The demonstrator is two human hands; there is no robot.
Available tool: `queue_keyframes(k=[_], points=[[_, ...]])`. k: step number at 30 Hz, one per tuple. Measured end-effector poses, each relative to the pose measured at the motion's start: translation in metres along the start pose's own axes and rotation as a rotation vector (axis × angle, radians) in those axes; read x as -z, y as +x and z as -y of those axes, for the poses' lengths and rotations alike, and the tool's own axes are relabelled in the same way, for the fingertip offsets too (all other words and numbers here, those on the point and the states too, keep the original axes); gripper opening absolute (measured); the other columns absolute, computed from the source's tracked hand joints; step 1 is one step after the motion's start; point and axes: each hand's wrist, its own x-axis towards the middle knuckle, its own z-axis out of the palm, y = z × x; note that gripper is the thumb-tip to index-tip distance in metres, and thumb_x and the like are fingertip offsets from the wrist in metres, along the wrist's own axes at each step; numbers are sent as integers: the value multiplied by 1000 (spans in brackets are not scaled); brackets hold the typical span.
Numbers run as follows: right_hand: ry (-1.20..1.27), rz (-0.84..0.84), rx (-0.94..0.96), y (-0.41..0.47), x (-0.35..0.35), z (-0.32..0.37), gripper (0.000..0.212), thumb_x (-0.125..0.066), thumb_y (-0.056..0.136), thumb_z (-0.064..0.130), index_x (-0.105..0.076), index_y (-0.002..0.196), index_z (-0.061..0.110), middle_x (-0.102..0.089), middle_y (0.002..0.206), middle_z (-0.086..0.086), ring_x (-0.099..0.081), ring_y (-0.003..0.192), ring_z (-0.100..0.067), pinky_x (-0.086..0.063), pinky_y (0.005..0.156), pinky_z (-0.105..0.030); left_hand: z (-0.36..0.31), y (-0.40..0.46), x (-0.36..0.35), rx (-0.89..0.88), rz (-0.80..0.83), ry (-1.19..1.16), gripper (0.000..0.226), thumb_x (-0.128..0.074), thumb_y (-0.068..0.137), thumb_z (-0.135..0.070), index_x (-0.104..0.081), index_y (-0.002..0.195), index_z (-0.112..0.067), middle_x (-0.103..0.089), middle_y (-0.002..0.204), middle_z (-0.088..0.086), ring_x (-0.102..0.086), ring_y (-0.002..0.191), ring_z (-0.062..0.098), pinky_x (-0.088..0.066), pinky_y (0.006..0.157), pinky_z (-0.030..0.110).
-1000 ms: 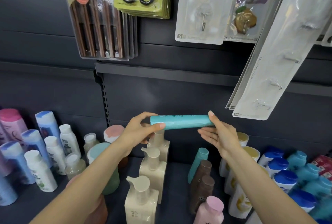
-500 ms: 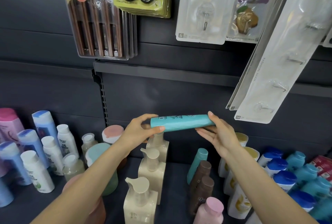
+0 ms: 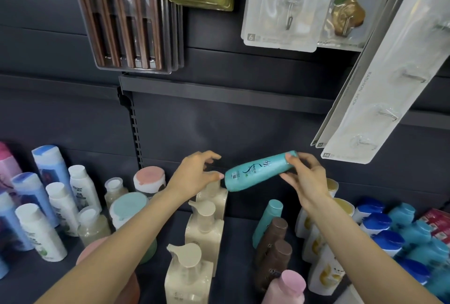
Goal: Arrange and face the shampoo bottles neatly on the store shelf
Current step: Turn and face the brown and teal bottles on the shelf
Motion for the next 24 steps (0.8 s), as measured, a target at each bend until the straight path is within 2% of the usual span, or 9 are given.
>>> queue_keyframes(k=[2,4,7,11,13,14,16,20,24], points=[[-29,-7,32,5,3,-2,17,-61,89,7,-54,104,6,-61,86,-8,-61,78,-17,-57,61,-19,4,3,-3,-20,66,99,57,-73,77,-39,-53,129,-28,-54,124,0,-50,114,17,-41,95,29],[-51,-1,63,9,6,-5,21,-62,88,6,-54,108,6,-62,84,-6,-60,79,-16,-57,63,-19,6,3,-5,-16,137,167,65,-72,76,-46,-47,133,-31,-48,133,-3,-48,117,19,-40,101,36],[-138,34,119,16,7,-11,19,-61,88,6,-56,105,13,-62,89,-2,-59,90,-17,-54,79,-29,7,1,-9,-35,195,343,67,-65,79,-53,-42,138,-33,-40,143,-8,-38,127,19,-35,104,36],[-447,102,227,28,7,-22,22,-65,86,8,-63,99,26,-62,100,0,-59,87,-17,-52,83,-37,12,-2,-14,-52,243,470,70,-60,79,-60,-37,141,-36,-33,148,-12,-30,134,15,-29,106,37],[-597,152,267,35,7,-28,25,-67,84,8,-66,101,27,-64,105,0,-61,91,-18,-53,86,-34,13,-3,-15,-55,239,479,70,-59,80,-60,-36,141,-37,-31,150,-13,-28,136,14,-29,106,37],[-659,176,277,39,7,-30,27,-68,83,7,-67,104,25,-65,107,-1,-61,93,-18,-51,84,-27,14,-3,-15,-62,234,484,70,-58,80,-60,-35,142,-37,-31,150,-13,-28,136,14,-29,107,37],[-786,212,275,44,8,-34,29,-69,82,6,-68,109,17,-64,106,-3,-60,92,-17,-44,76,-13,15,-3,-15,-72,228,486,69,-57,81,-59,-35,142,-36,-30,150,-13,-28,136,15,-30,106,37],[-1005,286,198,53,12,-42,29,-72,79,5,-69,108,12,-65,97,-1,-62,98,-21,-43,83,-21,16,-4,-16,-75,213,472,67,-57,82,-57,-36,141,-36,-33,149,-13,-28,134,15,-30,105,35],[-1055,312,81,58,16,-50,32,-75,76,5,-68,107,11,-66,94,-7,-60,91,-17,-42,78,-21,15,-3,-16,-79,211,464,66,-58,82,-57,-36,141,-36,-33,149,-12,-28,134,15,-31,105,36]])
